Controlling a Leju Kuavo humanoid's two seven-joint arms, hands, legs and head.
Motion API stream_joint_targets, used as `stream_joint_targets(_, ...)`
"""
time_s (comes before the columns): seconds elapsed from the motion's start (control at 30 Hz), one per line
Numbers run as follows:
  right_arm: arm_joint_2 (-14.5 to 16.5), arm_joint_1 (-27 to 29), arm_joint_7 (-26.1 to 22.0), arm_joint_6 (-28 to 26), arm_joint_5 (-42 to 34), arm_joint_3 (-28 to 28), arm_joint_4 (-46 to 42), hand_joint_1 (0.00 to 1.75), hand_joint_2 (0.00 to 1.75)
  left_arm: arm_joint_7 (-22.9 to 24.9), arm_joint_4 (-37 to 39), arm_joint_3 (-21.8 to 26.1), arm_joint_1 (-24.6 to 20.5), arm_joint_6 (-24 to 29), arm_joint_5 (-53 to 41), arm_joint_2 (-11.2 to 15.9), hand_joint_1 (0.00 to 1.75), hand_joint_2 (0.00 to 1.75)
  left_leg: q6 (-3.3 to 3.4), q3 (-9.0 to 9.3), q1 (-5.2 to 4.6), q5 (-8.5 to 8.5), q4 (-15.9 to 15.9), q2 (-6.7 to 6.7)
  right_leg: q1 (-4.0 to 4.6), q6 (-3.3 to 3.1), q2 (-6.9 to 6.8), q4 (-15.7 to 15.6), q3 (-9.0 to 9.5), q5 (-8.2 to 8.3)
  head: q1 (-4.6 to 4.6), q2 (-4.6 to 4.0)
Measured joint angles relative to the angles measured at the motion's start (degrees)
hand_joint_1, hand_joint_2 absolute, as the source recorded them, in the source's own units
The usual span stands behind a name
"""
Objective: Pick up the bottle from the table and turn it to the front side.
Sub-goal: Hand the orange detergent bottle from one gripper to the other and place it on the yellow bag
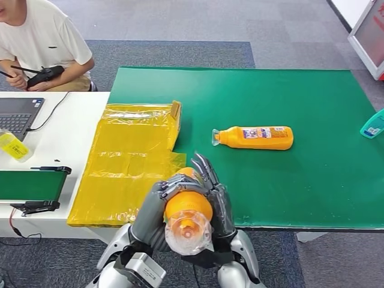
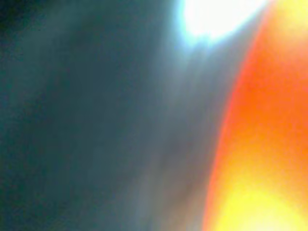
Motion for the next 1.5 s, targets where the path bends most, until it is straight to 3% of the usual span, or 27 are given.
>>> stream_joint_targets(0.1, 0.7, 0.68, 0.63, 2.07, -3.85, -2.15, 0.16, 0.0, 1.75, -1.23, -2.69, 2.26, 1.82, 2.2, 0.69, -0.4, 1.75, 1.75, 0.0, -0.01, 0.0, 0.0, 0.0, 0.0, 0.0, 0.0, 0.0, 0.01, 0.0, 0.0, 0.01, 0.0)
stream_joint_targets(0.23, 1.37, 2.64, 1.03, 4.47, -5.38, -7.12, -0.37, 0.0, 1.75, -7.67, -9.91, 5.3, 7.39, 7.01, 0.24, -0.17, 1.75, 1.75, 0.01, -0.03, 0.0, -0.03, 0.0, -0.01, 0.0, 0.04, 0.0, 0.01, -0.04, -0.07, 0.01, 0.0)
stream_joint_targets(0.33, 1.6, 3.79, 1.03, 5.95, -4.93, -10.06, -2.02, 0.0, 1.75, -10.4, -14.06, 6.84, 9.87, 17.21, -4.57, 0.01, 1.75, 1.75, 0.04, -0.04, 0.0, -0.06, 0.0, -0.01, -0.01, 0.07, 0.0, 0.01, -0.05, -0.11, -0.01, 0.0)
stream_joint_targets(0.43, 1.88, 4.37, 1.94, 6.72, -4.68, -11.93, -3.79, 0.0, 1.75, -9.3, -16.08, 8.9, 10.35, 29.93, -14.88, -0.74, 1.75, 1.75, 0.04, -0.03, 0.0, -0.06, 0.0, -0.02, -0.01, 0.07, -0.01, 0.0, -0.04, -0.11, -0.01, 0.0)
stream_joint_targets(0.57, 1.99, 5.02, 2.25, 7.16, -4.7, -13.42, -5.0, 0.0, 1.75, -7.63, -16.66, 10.52, 10.11, 34.49, -21.73, -1.61, 1.75, 1.75, 0.04, -0.01, 0.0, -0.05, 0.0, -0.01, -0.01, 0.05, -0.01, 0.0, -0.04, -0.07, -0.01, 0.0)
stream_joint_targets(0.77, 2.03, 5.14, 1.64, 9.18, -5.43, -14.94, -5.59, 0.0, 1.75, 2.56, -16.01, 12.5, 7.05, 32.88, -34.11, -2.44, 1.75, 1.75, 0.03, -0.01, -0.01, 0.0, 0.01, 0.0, -0.01, 0.0, 0.0, 0.0, -0.06, 0.02, 0.01, 0.0)
stream_joint_targets(0.9, 2.03, 4.49, -0.02, 11.24, -6.31, -15.39, -5.14, 0.0, 1.75, 7.8, -11.09, 15.87, 2.87, 29.62, -42.75, -2.94, 1.75, 1.75, 0.0, 0.0, -0.01, 0.06, 0.01, -0.01, -0.01, -0.03, 0.0, 0.0, -0.07, 0.06, -0.01, 0.0)
stream_joint_targets(1.07, 2.04, 1.86, -1.85, 14.03, -7.35, -15.24, -2.81, 0.0, 1.75, 18.52, 3.69, 20.61, -6.72, 22.28, -56.56, -2.69, 1.75, 1.75, -0.06, -0.05, -0.01, 0.26, 0.0, -0.01, -0.01, -0.01, 0.0, 0.0, -0.11, 0.25, 0.01, 0.0)
stream_joint_targets(1.17, 2.19, -0.73, -2.21, 14.45, -7.54, -14.64, -0.77, 0.0, 1.75, 23.64, 15.94, 23.36, -13.87, 21.05, -59.38, -2.02, 1.75, 1.75, -0.12, -0.1, 0.0, 0.39, 0.0, 0.0, 0.0, -0.08, 0.02, 0.01, -0.2, 0.43, 0.0, 0.0)
stream_joint_targets(1.3, 2.43, -1.91, -2.43, 14.5, -7.82, -14.11, 0.1, 0.0, 1.75, 24.45, 27.15, 25.94, -19.59, 19.43, -59.45, -1.45, 1.75, 1.75, -0.06, -0.15, 0.0, 0.49, 0.0, 0.0, 0.0, -0.06, 0.01, 0.02, -0.22, 0.46, 0.0, 0.0)
stream_joint_targets(1.5, 2.46, -1.99, -2.79, 14.89, -8.36, -13.86, 0.11, 0.0, 1.75, 23.66, 39.43, 27.26, -23.8, 16.62, -59.14, -1.9, 1.75, 1.75, -0.06, -0.35, -0.01, 0.49, 0.01, 0.0, -0.01, -0.04, 0.01, 0.02, -0.4, 0.46, 0.0, 0.0)
